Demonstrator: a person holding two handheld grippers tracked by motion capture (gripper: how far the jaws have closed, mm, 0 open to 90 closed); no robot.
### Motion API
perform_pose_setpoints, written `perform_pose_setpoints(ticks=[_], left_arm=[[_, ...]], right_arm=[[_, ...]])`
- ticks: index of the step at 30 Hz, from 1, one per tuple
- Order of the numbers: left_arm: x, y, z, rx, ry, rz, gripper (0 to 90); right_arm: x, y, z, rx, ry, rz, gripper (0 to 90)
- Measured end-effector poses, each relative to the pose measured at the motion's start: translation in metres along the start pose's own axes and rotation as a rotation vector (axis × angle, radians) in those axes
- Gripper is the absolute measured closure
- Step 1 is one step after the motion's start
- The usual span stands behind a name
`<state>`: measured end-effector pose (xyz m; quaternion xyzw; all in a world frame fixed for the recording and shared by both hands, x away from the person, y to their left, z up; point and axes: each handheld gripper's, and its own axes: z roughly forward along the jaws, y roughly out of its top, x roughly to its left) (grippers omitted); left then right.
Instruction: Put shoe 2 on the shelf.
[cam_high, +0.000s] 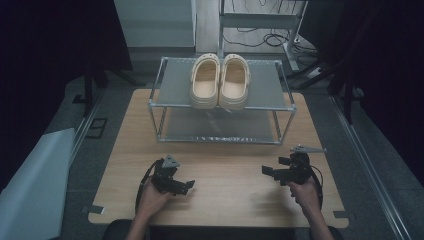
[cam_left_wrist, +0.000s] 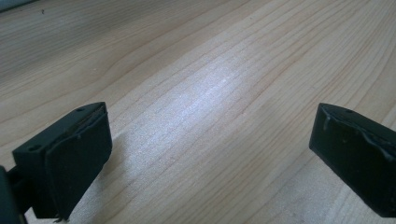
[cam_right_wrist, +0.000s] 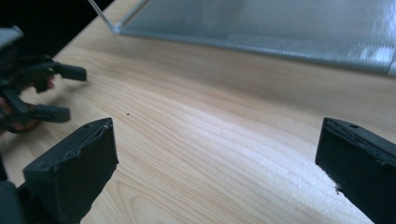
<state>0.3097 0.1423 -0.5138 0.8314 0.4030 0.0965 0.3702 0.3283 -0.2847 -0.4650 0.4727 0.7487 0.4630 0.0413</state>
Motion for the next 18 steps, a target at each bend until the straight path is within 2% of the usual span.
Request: perform_pose_setpoints(ticks=[11, 18], left_arm=[[-0.002, 0.0, 0.001, 0.008, 0.006, 0.015, 0.0], [-0.004, 0.0, 0.003, 0.017, 0.012, 0.031, 0.0]], right_arm=[[0.008, -0.017, 0.018, 0.071, -0.053, -0.086, 0.0], [0.015, -0.026, 0.028, 0.123, -0.093, -0.166, 0.0]])
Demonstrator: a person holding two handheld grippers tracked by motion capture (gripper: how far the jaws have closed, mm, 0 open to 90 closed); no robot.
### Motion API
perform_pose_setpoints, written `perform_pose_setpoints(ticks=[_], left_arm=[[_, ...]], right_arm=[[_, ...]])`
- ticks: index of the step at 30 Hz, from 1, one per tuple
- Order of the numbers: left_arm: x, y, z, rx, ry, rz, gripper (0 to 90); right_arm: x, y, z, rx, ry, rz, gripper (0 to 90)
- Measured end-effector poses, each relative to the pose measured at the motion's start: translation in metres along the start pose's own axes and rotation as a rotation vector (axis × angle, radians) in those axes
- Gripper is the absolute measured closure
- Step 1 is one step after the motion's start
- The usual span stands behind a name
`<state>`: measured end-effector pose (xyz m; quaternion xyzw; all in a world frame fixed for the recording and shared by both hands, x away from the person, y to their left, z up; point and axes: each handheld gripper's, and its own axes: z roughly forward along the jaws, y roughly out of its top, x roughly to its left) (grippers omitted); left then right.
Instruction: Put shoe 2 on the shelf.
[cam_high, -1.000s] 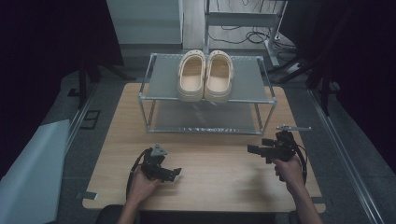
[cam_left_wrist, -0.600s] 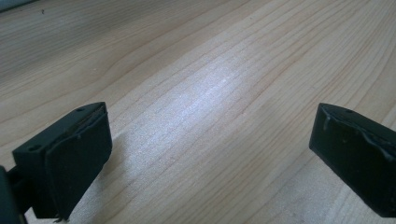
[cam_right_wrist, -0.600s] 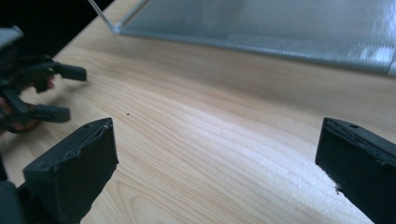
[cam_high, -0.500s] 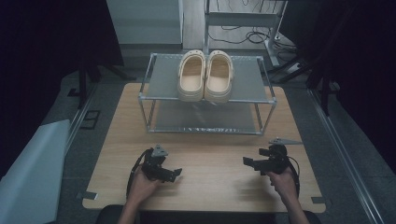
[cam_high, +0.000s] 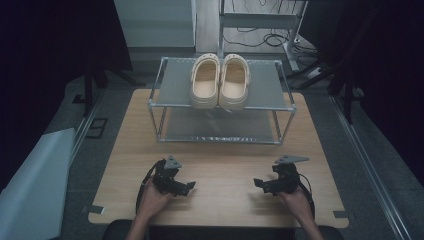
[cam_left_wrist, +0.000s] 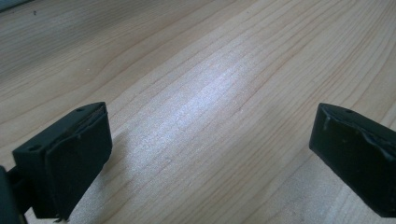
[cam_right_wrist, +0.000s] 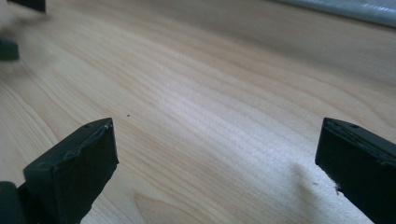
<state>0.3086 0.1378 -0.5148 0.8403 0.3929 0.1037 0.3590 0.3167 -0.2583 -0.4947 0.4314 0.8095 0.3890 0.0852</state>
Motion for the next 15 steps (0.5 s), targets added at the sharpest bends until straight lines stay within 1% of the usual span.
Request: perform_pose_setpoints(ticks=[5, 12, 13, 15], left_arm=[[-0.001, 0.0, 0.001, 0.011, 0.003, 0.017, 0.0], [-0.004, 0.001, 0.002, 0.013, -0.009, 0.025, 0.0], [-0.004, 0.002, 0.002, 0.016, -0.008, 0.026, 0.0], [-0.004, 0.003, 0.002, 0.017, -0.015, 0.024, 0.0]], right_arm=[[0.007, -0.004, 0.009, 0.041, -0.029, -0.079, 0.0], [0.015, -0.009, 0.019, 0.085, -0.045, -0.169, 0.0], [0.016, -0.009, 0.02, 0.095, -0.045, -0.178, 0.0], [0.017, -0.01, 0.022, 0.097, -0.044, -0.186, 0.0]])
